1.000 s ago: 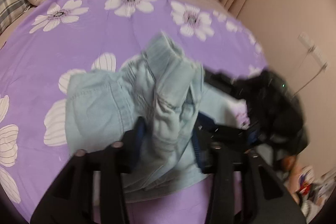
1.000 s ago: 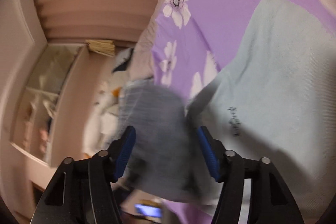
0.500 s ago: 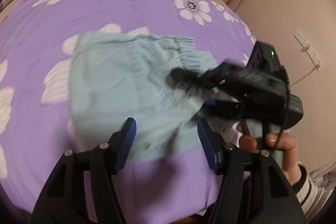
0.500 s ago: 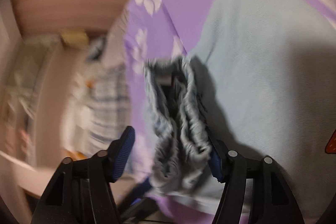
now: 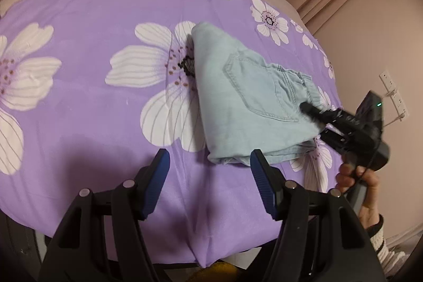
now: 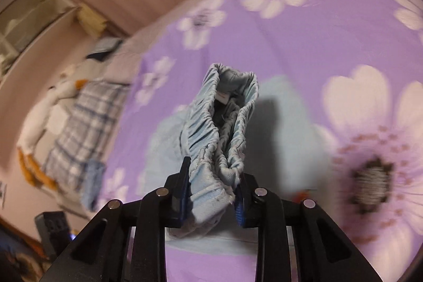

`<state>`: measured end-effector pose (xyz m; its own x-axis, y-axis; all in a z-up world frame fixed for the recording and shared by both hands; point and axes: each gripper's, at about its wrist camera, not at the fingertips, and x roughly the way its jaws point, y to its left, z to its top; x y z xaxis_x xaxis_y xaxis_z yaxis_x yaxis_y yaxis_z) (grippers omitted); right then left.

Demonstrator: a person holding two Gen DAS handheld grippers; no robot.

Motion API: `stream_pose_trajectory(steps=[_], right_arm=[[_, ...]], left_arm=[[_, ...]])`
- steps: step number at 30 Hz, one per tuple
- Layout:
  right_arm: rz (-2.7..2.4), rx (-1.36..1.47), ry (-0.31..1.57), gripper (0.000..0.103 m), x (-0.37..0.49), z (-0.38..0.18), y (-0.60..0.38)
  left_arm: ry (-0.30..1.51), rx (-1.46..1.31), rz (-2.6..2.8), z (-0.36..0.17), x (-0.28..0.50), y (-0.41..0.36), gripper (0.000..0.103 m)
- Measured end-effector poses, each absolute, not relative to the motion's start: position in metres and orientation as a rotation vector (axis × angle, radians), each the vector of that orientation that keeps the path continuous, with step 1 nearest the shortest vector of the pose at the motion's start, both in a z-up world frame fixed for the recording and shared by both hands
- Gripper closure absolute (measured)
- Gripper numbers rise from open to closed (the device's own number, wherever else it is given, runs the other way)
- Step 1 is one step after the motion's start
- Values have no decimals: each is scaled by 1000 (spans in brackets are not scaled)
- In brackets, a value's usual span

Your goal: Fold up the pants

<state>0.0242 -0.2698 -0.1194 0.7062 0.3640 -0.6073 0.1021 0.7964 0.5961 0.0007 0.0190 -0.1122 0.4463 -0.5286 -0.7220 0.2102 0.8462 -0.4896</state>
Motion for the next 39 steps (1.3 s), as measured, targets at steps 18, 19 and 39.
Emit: stream_pose_trajectory(steps=[18, 19, 39], right_arm=[[95, 640, 869, 75, 36, -149, -309], [107, 650, 855, 74, 33, -148, -312], [414, 146, 717, 84, 1, -97, -165]], left_arm=[[1069, -370, -434, -124, 11, 25, 40], [1065, -377, -434, -122, 11, 26, 40], [974, -344, -503, -87, 95, -4, 46]])
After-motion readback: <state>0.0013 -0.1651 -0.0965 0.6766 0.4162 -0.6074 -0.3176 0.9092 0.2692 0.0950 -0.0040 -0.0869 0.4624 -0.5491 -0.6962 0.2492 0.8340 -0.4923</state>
